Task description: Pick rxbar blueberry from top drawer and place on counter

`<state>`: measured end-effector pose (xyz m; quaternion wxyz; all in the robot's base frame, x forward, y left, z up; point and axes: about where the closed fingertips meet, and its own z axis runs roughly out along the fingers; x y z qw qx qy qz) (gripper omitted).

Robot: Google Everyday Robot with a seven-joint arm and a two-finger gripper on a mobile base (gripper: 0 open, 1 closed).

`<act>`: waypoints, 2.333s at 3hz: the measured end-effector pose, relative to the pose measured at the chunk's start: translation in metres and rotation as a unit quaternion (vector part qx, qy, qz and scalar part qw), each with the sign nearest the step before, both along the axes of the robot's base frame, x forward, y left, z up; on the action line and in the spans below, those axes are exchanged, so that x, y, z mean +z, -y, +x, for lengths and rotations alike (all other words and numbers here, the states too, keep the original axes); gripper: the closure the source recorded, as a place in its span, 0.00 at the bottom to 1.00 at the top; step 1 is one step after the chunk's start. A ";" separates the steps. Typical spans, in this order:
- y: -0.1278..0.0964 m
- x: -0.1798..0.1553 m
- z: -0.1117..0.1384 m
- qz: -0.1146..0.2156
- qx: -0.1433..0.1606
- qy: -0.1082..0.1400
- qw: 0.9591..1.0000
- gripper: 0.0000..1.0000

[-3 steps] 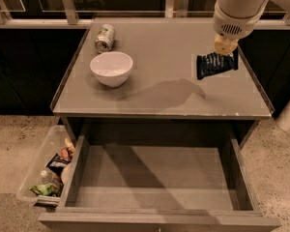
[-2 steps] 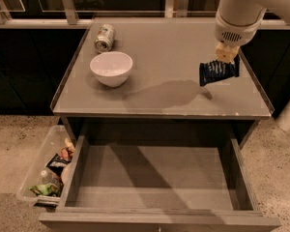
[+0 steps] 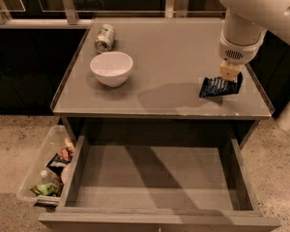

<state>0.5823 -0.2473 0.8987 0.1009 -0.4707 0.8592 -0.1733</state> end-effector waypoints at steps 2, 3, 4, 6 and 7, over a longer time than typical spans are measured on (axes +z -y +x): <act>0.027 -0.063 0.005 0.009 -0.045 -0.056 0.997 1.00; 0.027 -0.060 0.005 0.009 -0.045 -0.057 0.997 1.00; 0.027 -0.060 0.005 0.009 -0.045 -0.057 0.997 0.83; 0.027 -0.060 0.005 0.009 -0.045 -0.057 0.997 0.37; 0.027 -0.060 0.005 0.009 -0.045 -0.057 0.997 0.13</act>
Offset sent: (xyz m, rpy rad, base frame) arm 0.0081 -0.0452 -0.1059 0.0369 0.1924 -0.1520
